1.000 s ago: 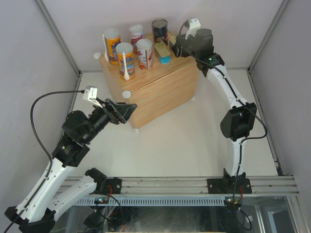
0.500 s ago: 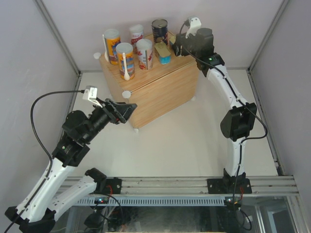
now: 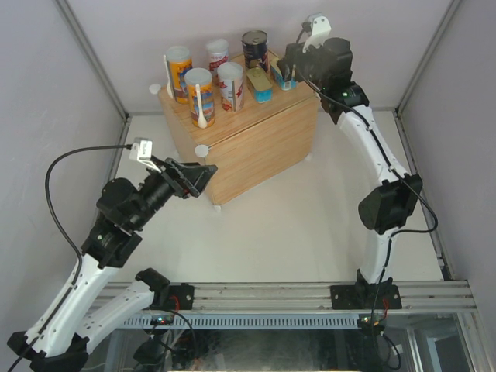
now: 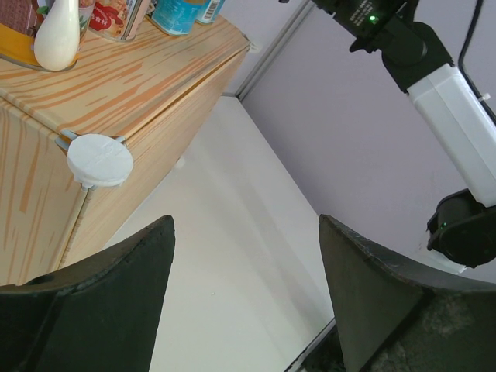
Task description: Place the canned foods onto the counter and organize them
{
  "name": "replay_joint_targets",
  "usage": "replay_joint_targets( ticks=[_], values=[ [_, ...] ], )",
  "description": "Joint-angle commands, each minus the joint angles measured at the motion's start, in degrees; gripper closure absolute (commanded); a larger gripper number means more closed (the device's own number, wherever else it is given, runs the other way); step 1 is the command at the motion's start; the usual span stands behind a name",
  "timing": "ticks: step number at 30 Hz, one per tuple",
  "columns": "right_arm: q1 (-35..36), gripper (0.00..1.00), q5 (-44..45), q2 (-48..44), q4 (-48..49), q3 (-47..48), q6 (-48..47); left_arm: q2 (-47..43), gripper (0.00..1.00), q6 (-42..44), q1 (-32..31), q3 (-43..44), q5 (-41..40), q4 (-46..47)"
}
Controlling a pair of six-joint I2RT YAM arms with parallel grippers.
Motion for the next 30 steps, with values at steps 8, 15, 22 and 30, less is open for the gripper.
replay_joint_targets(
  ticks=[8,15,22,30],
  values=[
    [6.9,0.51,2.0,-9.5,3.8,-6.8,-2.3,-2.8,0.21,-0.2,0.4,-1.1,0.1,2.3],
    [10.7,0.73,3.2,-11.7,5.9,-13.3,-2.4,-3.3,0.21,-0.3,0.4,-1.7,0.2,2.5],
    [11.9,0.87,2.9,-11.5,5.9,-15.1,-1.4,-3.6,0.21,-0.4,0.4,-1.9,0.2,2.6],
    [11.6,0.87,2.8,-10.2,6.3,-15.7,-0.3,-3.7,0.21,-0.7,0.4,-2.1,0.2,2.7]
  ],
)
